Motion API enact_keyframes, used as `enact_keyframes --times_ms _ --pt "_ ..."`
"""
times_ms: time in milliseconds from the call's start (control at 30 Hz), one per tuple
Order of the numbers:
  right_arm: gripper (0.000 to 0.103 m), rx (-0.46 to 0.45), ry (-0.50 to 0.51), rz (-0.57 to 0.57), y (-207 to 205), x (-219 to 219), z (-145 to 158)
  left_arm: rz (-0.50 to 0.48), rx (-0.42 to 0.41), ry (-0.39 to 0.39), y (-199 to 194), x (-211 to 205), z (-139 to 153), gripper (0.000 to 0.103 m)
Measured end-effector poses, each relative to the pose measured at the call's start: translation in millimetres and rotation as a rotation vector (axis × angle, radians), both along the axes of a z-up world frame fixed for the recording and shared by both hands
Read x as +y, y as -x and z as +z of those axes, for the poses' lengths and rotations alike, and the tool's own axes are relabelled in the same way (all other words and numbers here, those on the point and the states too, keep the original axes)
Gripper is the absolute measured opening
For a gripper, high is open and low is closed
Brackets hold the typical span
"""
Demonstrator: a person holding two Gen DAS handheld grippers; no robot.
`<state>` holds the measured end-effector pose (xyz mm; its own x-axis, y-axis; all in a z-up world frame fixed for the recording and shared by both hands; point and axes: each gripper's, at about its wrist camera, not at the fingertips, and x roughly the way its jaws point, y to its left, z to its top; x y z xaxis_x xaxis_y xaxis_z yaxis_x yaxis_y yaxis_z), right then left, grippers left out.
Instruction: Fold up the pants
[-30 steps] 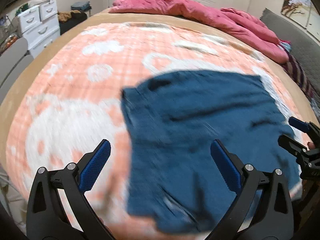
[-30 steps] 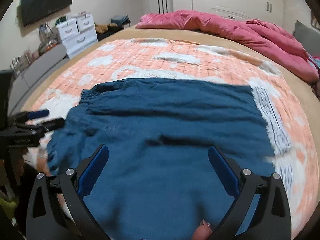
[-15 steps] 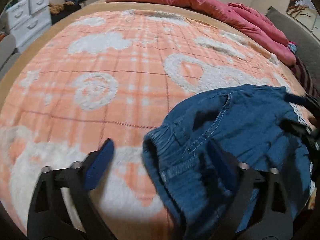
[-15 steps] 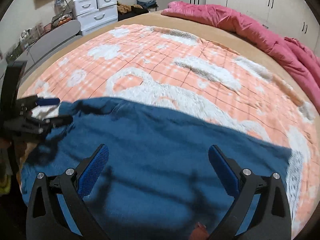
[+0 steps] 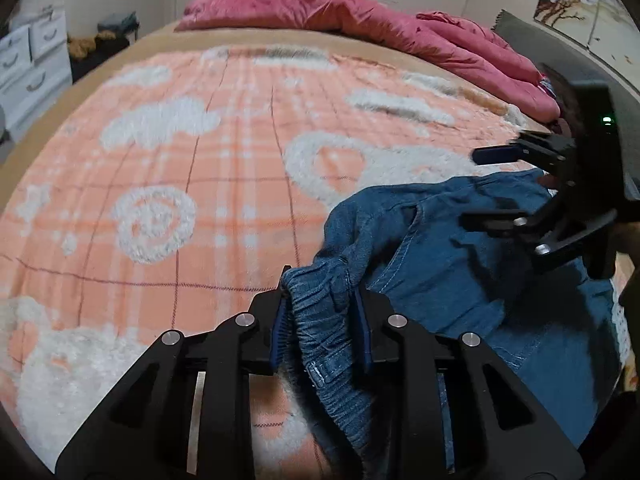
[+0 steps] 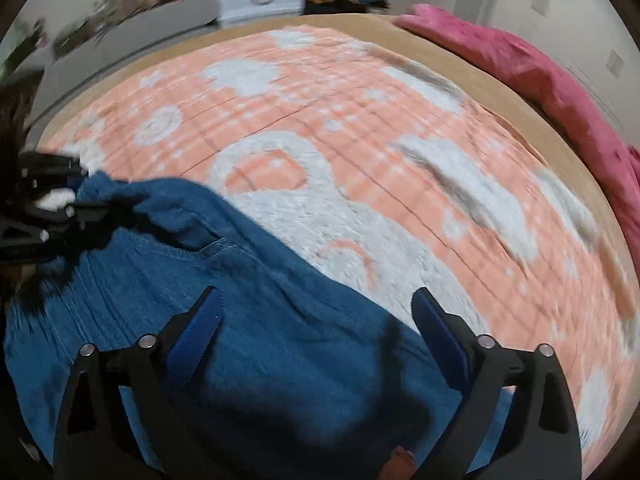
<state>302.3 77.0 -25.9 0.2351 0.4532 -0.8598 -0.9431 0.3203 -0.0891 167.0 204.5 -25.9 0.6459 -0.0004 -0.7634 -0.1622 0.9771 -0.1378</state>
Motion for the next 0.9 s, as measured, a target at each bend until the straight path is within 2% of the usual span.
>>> enact_keyframes --times_ms 133,167,200,233,300,467,600,767,900 --pt "0.058 0.035 0.054 0.022 0 14 -19 -0.011 -0.026 -0.035 1 -6 7 0.019" --pt "0.041 0.044 0.026 0.028 4 13 -18 -0.014 -0.029 -0.038 2 -6 8 0.019" --pt "0.020 0.057 -0.003 0.027 7 11 -15 -0.017 -0.031 -0.041 2 -7 9 0.019" --pt "0.011 0.067 -0.035 0.017 11 6 -11 -0.017 -0.031 -0.045 2 -6 9 0.019" --pt "0.007 0.045 -0.056 0.001 19 -3 -3 -0.015 -0.032 -0.040 3 -4 9 0.019" --pt "0.007 0.008 -0.160 -0.062 48 -43 32 -0.035 -0.082 -0.028 14 -6 20 0.019" --pt "0.007 -0.017 -0.203 -0.075 76 -69 53 -0.063 -0.110 -0.033 25 -16 30 0.019" --pt "0.007 -0.022 -0.248 -0.098 122 -106 68 -0.118 -0.122 -0.088 49 -40 46 0.021" --pt "0.007 -0.005 -0.254 -0.092 164 -129 71 -0.153 -0.107 -0.216 86 -76 54 0.022"
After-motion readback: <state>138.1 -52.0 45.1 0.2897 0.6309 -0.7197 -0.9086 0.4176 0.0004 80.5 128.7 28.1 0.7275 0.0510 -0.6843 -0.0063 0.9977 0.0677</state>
